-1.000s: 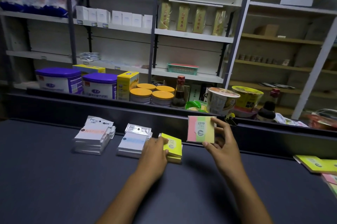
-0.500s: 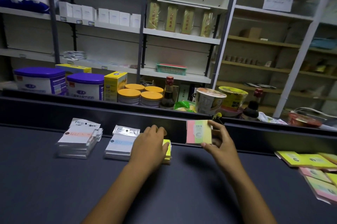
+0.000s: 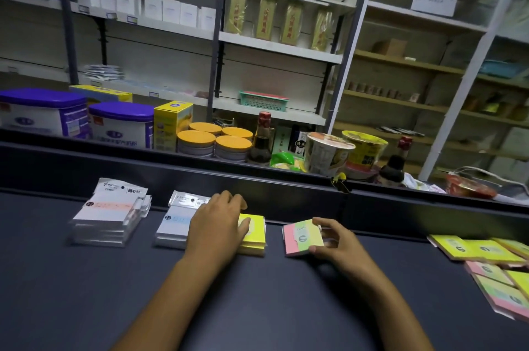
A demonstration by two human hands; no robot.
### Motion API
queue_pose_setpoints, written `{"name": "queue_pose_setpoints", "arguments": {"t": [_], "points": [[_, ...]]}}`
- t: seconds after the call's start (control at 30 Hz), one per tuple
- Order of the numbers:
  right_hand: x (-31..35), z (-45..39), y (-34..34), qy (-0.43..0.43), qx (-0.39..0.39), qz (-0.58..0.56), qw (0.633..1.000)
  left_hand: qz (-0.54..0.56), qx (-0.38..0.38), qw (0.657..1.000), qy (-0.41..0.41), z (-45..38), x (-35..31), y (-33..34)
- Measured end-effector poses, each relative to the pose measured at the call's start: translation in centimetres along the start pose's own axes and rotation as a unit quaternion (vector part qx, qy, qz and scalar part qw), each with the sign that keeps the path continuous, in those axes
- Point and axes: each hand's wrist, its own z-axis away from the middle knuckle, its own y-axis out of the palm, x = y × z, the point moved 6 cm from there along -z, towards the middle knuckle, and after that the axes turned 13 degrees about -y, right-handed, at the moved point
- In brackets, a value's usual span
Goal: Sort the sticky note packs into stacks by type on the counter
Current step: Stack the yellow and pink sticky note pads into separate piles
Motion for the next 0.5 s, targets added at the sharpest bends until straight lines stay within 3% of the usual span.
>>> {"name": "queue_pose_setpoints", "arguments": {"t": [0.3, 0.5], "points": [[-0.7, 0.3, 0.5, -0.009, 0.047, 0.146, 0.988, 0.011, 0.004, 1.000, 0.010, 0.3, -0.6, 0.1], [-0.5, 0.8, 0.6, -0.007, 0.064, 0.158, 0.985, 0.008, 0.019, 1.000, 0.021, 0.5, -1.1, 0.6]]}}
